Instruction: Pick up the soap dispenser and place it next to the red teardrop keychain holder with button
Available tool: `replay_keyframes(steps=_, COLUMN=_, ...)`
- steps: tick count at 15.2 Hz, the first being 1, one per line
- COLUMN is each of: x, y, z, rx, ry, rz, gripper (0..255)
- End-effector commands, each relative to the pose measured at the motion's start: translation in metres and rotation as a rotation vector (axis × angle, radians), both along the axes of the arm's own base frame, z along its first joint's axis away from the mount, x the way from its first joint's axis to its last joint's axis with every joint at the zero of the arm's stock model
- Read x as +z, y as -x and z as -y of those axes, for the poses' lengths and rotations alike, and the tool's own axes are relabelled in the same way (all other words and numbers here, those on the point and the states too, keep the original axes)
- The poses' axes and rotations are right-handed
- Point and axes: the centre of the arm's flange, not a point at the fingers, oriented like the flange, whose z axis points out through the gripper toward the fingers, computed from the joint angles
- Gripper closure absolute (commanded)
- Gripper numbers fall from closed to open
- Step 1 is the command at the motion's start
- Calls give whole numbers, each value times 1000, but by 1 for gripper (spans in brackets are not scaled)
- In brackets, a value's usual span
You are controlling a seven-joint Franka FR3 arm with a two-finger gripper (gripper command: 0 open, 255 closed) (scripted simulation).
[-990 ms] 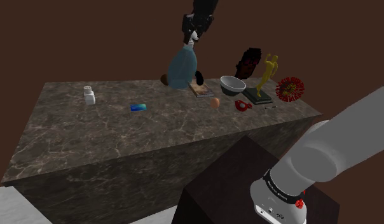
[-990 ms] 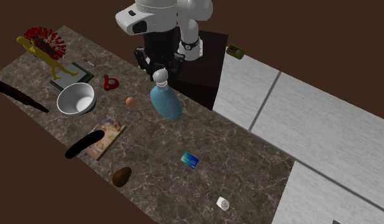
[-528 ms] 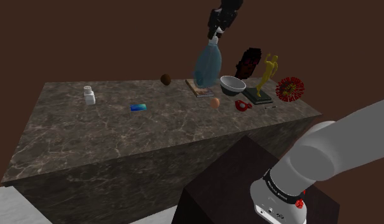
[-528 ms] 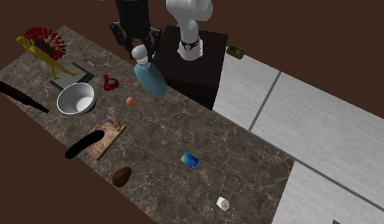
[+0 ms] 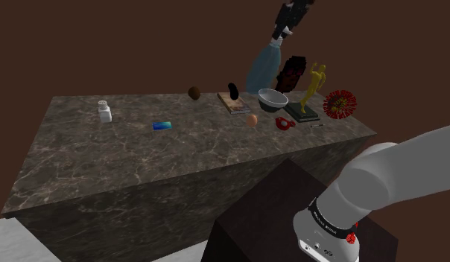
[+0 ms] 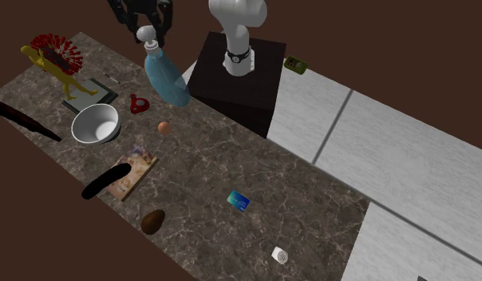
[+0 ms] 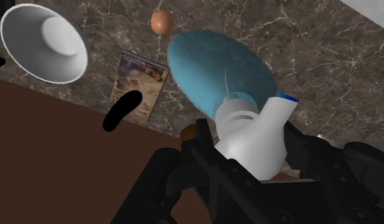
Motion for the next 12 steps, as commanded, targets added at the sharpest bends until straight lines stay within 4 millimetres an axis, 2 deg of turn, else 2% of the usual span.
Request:
replay_keyframes(steps=1, x=11, y=12, z=20, rx=1, ry=0, rz=0, gripper=255)
replay_keyframes(steps=12, x=62, y=85, z=135, rx=1, ry=0, rz=0, gripper=255)
